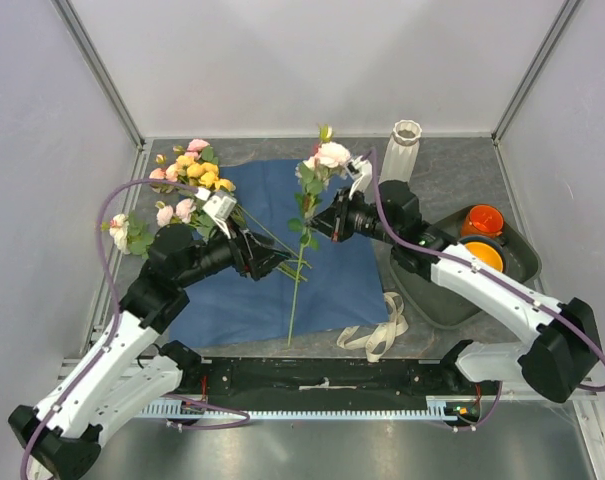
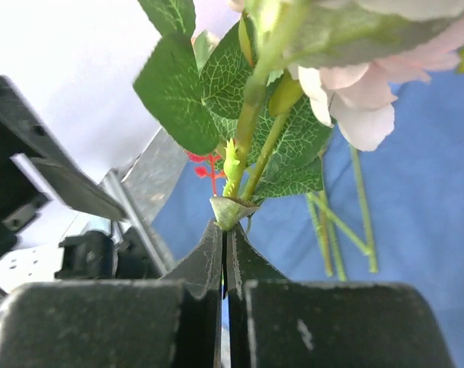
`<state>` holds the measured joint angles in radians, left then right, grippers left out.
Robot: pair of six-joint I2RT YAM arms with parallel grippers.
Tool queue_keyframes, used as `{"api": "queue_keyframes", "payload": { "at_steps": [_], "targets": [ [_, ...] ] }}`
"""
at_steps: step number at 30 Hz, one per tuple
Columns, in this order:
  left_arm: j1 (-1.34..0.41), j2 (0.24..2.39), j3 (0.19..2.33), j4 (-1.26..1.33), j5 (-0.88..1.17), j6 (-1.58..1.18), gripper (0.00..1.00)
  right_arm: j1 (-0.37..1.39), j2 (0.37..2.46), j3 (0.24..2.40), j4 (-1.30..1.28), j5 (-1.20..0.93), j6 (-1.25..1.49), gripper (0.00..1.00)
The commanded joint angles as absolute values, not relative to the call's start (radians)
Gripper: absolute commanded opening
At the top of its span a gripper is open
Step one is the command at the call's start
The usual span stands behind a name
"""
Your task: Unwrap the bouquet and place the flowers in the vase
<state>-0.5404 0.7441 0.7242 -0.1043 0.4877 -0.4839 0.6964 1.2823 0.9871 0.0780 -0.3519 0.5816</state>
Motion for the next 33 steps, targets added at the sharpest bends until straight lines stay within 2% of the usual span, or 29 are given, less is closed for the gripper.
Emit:
{"api": "queue_keyframes", "payload": {
  "at_steps": [1, 6, 11, 22, 33],
  "targets": [
    [-0.543, 0.672, 0.845, -0.311, 0.276, -0.365, 0.79, 0.672, 1.212, 1.112, -0.04, -0.213, 0.427, 0.0],
    [-0.543, 0.572, 0.876, -0.405, 0.019, -0.302, 0.83, 0.667, 1.198, 1.242, -0.17, -0.006, 0.309, 0.0],
    [-0.542, 0.512, 0.838, -0.416, -0.13, -0.288, 0.84, 0.667, 1.21, 1.428, -0.253, 0.274, 0.226, 0.0],
    [-0.541, 0.48, 0.792, -0.433, -0.147, -0.293, 0.84, 0.666, 1.325, 1.733, -0.244, 0.762, 0.042, 0.0],
    [-0.54, 0.474, 0.785, -0.431, -0.124, -0.293, 0.83, 0.654, 1.48, 1.948, -0.177, 0.943, -0.172, 0.0]
  ]
}}
